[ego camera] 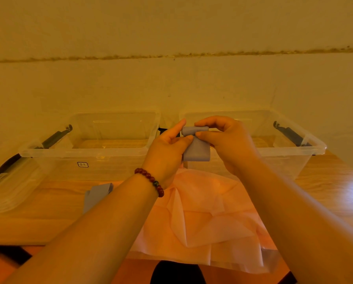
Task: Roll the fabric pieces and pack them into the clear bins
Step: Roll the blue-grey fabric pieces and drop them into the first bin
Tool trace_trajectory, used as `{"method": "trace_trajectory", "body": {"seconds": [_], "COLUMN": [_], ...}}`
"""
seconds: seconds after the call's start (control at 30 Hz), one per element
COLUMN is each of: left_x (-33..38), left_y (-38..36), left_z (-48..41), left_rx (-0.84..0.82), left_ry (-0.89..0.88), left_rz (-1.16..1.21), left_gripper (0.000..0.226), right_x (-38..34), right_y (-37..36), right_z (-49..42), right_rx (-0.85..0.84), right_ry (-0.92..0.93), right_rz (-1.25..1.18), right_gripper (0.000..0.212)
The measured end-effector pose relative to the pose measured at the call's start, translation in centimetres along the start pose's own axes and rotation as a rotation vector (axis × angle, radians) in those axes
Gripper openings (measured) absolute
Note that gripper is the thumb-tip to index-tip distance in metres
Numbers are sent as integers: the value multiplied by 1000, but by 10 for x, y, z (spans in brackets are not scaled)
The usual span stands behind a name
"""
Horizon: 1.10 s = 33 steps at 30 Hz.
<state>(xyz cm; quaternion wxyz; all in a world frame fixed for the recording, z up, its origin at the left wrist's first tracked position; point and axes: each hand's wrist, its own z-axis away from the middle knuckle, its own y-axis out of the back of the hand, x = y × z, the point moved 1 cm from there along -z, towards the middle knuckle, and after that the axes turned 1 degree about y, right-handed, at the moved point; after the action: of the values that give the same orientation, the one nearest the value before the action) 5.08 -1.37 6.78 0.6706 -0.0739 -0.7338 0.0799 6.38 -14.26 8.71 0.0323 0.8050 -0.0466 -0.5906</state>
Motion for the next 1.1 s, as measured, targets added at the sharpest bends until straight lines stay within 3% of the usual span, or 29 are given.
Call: {"method": "trace_trajectory", "body": {"seconds": [0.13,0.3,0.67,0.9,1.1], "left_x": [1,2,4,7,8], "left_y": [-1,0,1,1,3], "left_z": [-1,-1,-2,1,1], "left_rx": [32,48,65,39,71], "left_ry": [-9,-40,8,22,20], "left_rz": [15,-6,53,93,41], "left_gripper": [36,32,51,31,17], "right_x": [-1,-2,-3,-3,-3], "right_y": [0,0,1,1,2], "right_z": [2,2,3,4,3], "right_rx": [-6,-40,-67,-45,-94], "right_ry": [-28,-123,-69,-7,-37], "right_rz": [13,-135,-157,-53,-53], "right_gripper": [29,6,18,26,20]}}
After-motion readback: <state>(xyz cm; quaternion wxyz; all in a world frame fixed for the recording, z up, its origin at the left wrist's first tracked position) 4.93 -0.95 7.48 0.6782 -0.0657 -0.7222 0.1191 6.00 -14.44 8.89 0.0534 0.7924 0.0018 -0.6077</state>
